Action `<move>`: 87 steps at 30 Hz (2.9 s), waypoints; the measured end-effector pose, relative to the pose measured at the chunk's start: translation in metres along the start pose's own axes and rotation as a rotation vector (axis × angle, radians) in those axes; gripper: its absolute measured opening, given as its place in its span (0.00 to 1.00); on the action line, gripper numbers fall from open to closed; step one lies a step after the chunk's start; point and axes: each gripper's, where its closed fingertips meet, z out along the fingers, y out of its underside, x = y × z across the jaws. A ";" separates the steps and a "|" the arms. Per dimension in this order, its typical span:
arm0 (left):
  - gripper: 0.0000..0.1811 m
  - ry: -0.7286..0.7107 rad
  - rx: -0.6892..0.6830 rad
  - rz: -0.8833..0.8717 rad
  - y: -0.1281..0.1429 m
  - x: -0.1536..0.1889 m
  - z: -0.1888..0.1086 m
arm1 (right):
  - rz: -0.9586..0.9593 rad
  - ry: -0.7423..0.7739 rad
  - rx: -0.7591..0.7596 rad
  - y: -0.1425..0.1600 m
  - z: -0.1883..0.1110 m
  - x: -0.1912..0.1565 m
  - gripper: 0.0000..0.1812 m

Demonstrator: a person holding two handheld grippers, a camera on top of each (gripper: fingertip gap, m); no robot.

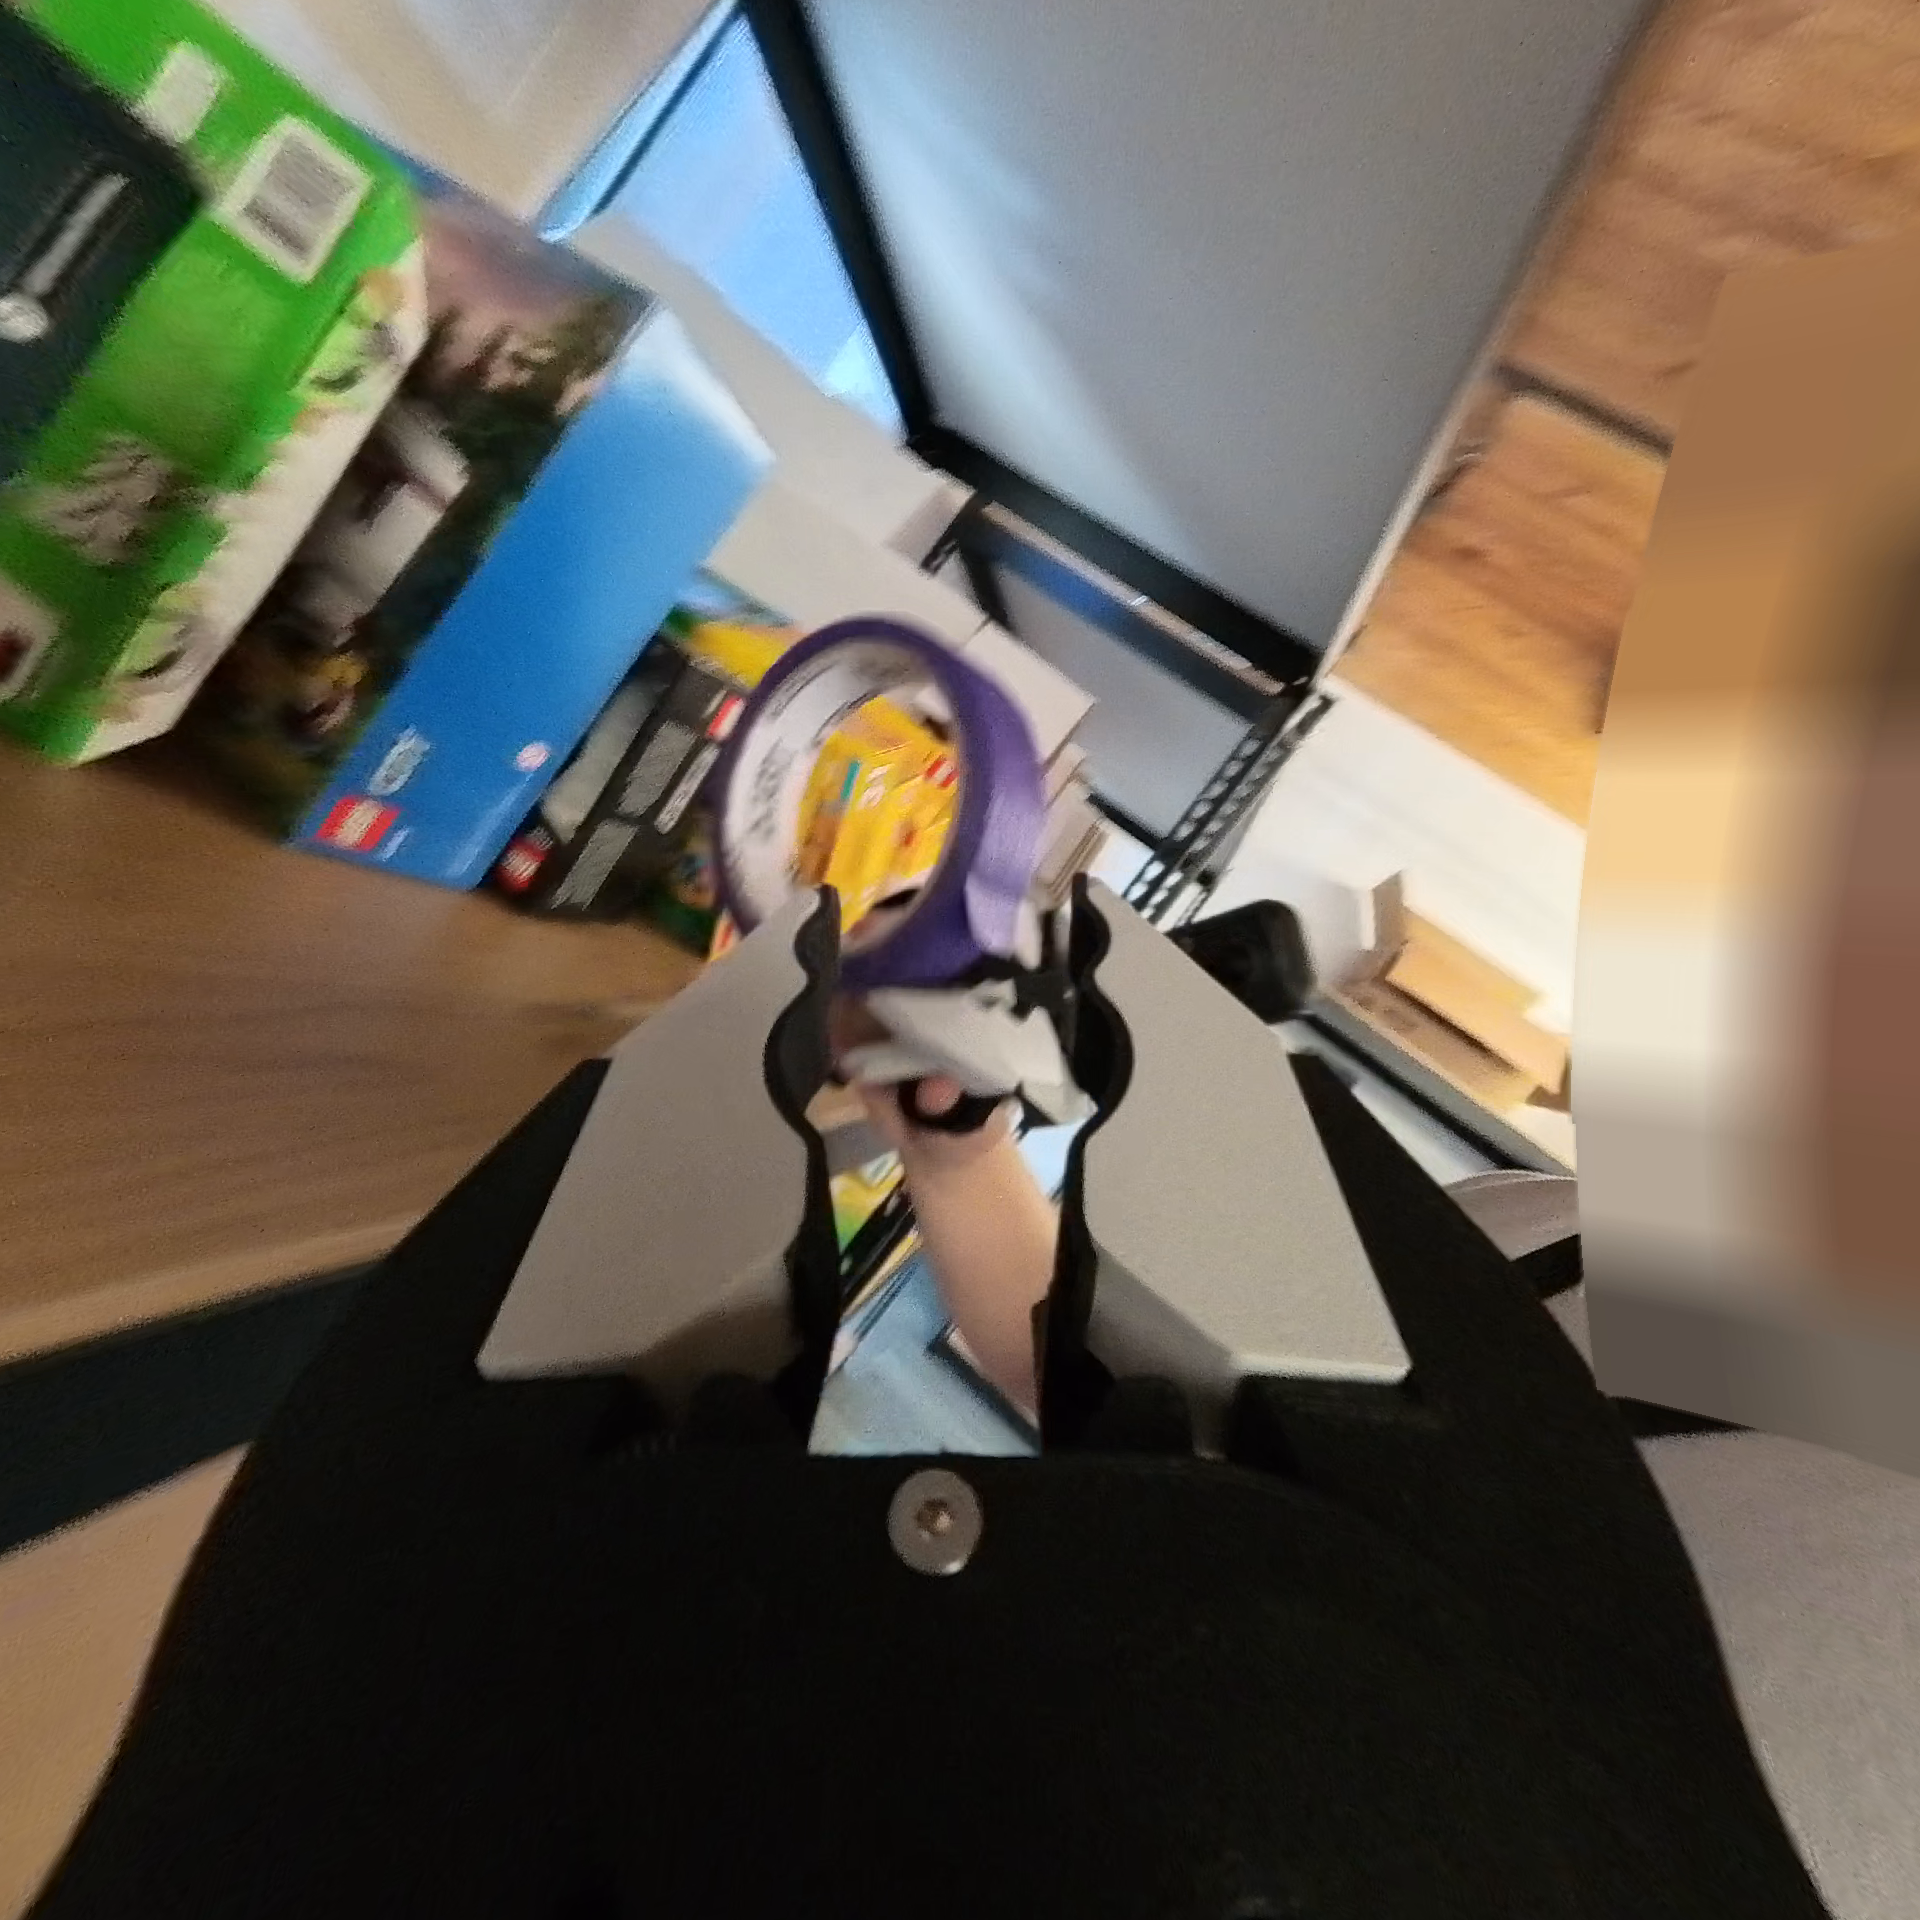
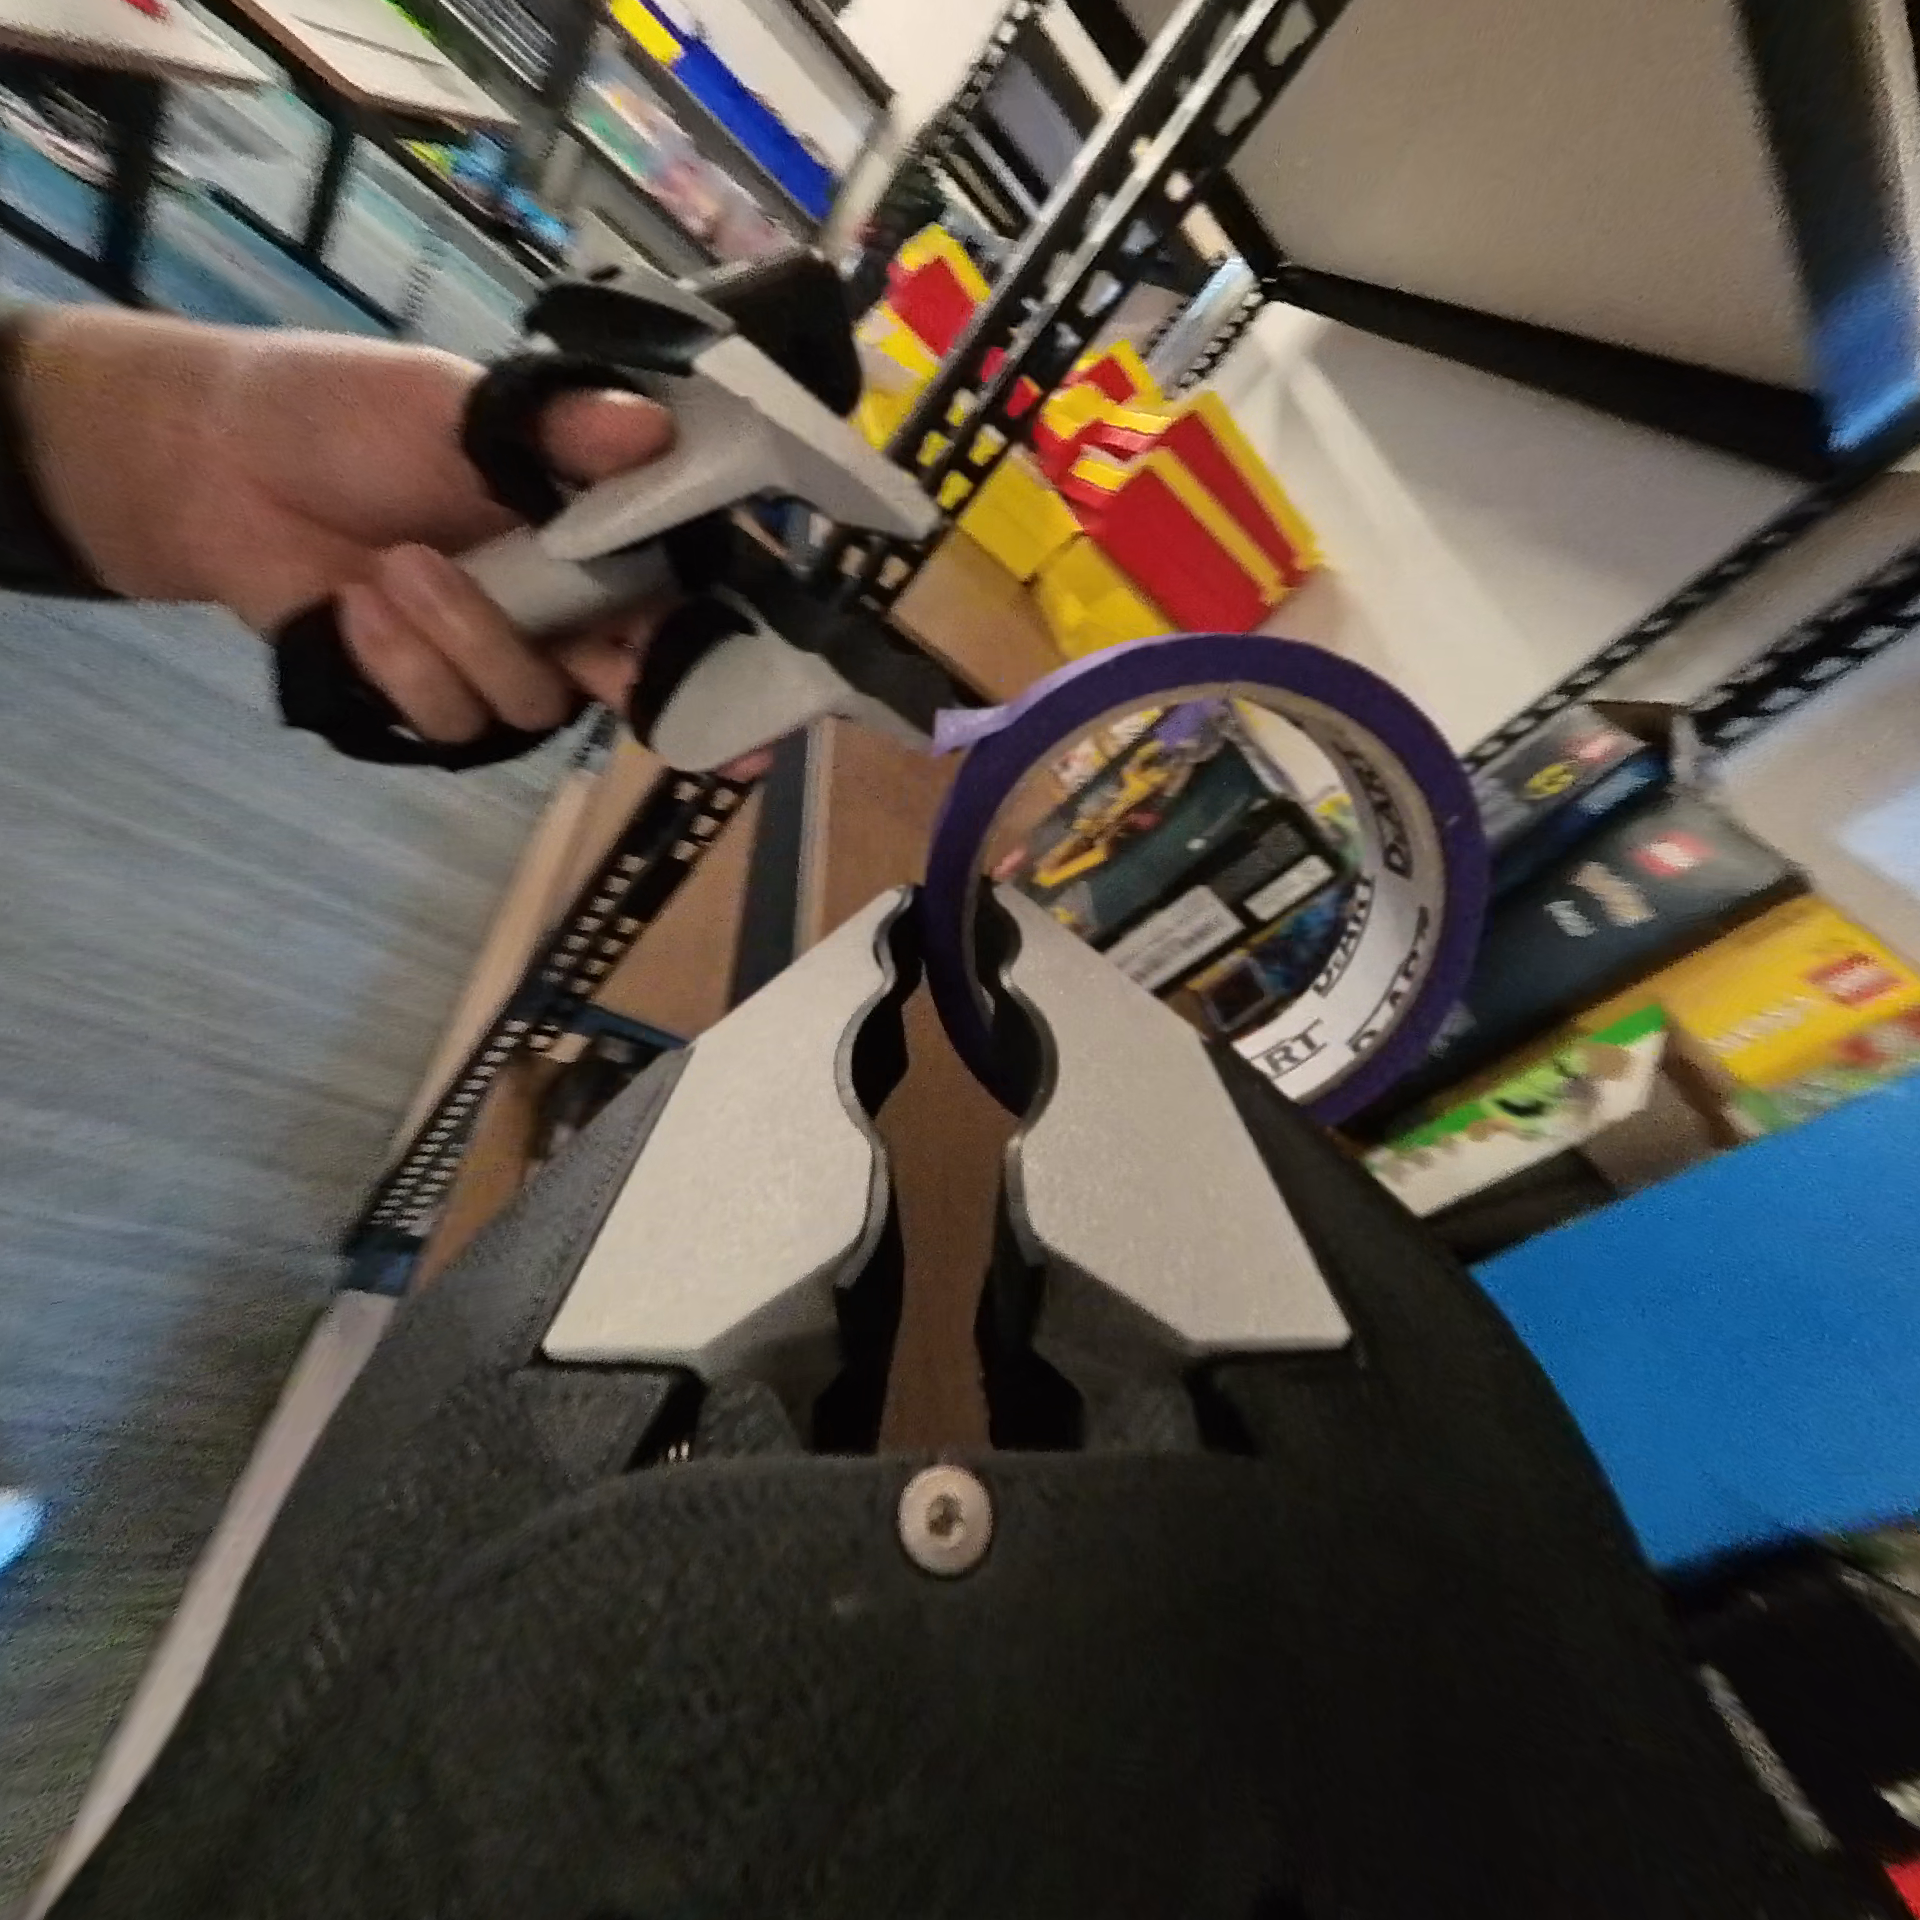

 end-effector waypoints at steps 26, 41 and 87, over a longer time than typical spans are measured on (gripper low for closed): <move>0.00 0.044 0.037 -0.219 0.016 -0.014 0.008 | -0.341 0.267 -0.101 0.012 0.019 0.003 0.04; 0.00 0.019 -0.006 -0.187 0.012 -0.014 0.006 | -0.266 0.273 -0.107 0.022 0.021 0.005 0.05; 0.00 -0.040 -0.523 -0.265 -0.001 -0.012 0.015 | 0.273 -0.159 -0.023 0.018 -0.024 0.001 0.17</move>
